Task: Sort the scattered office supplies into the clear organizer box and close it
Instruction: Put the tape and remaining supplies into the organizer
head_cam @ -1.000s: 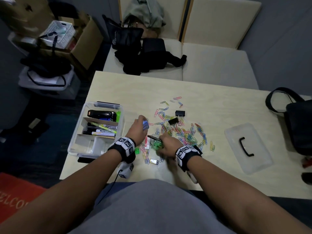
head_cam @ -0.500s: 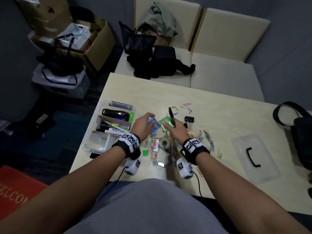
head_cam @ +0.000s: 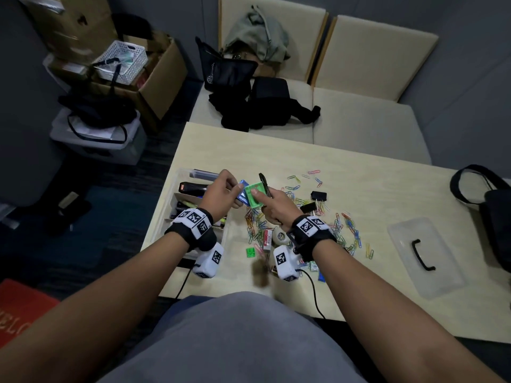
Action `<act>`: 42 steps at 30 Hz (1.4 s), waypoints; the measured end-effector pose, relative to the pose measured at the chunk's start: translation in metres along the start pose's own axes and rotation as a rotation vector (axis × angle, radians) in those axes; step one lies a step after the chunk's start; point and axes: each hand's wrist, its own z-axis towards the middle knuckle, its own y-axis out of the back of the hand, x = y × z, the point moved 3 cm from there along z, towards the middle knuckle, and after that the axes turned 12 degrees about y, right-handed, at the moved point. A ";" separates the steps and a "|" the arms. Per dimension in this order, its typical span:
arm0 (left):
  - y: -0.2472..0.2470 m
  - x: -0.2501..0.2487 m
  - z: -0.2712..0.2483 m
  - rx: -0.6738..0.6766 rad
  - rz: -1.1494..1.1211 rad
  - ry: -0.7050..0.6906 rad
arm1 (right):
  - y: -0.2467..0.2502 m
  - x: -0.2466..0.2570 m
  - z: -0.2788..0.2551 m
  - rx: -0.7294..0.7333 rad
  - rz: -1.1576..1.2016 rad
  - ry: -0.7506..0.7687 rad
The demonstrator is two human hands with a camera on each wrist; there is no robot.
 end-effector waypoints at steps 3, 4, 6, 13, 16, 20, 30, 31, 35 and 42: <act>0.015 0.006 0.000 0.058 -0.032 0.007 | -0.014 0.001 0.001 0.019 0.013 -0.007; 0.019 0.008 0.000 0.078 -0.049 0.008 | -0.020 0.003 0.002 0.012 0.033 -0.005; 0.026 0.010 0.000 0.075 -0.056 0.016 | -0.030 0.009 0.002 -0.010 0.079 0.009; 0.072 0.016 0.028 -0.250 0.257 -0.049 | -0.057 0.049 0.000 0.241 -0.410 0.142; 0.082 0.016 0.042 -0.300 0.509 -0.120 | -0.085 0.054 -0.005 0.527 -0.765 0.200; 0.083 0.025 0.057 -0.284 0.797 -0.135 | -0.120 0.037 -0.010 0.785 -1.127 0.253; 0.085 0.032 0.064 -0.296 0.791 -0.161 | -0.166 0.019 -0.009 0.917 -1.530 0.209; 0.085 0.033 0.064 -0.298 0.782 -0.165 | -0.167 0.017 -0.007 0.927 -1.539 0.203; 0.086 0.035 0.066 -0.309 0.754 -0.174 | -0.170 0.011 -0.006 0.989 -1.553 0.189; 0.087 0.039 0.071 -0.267 0.703 -0.143 | -0.168 0.017 0.005 1.057 -1.414 0.050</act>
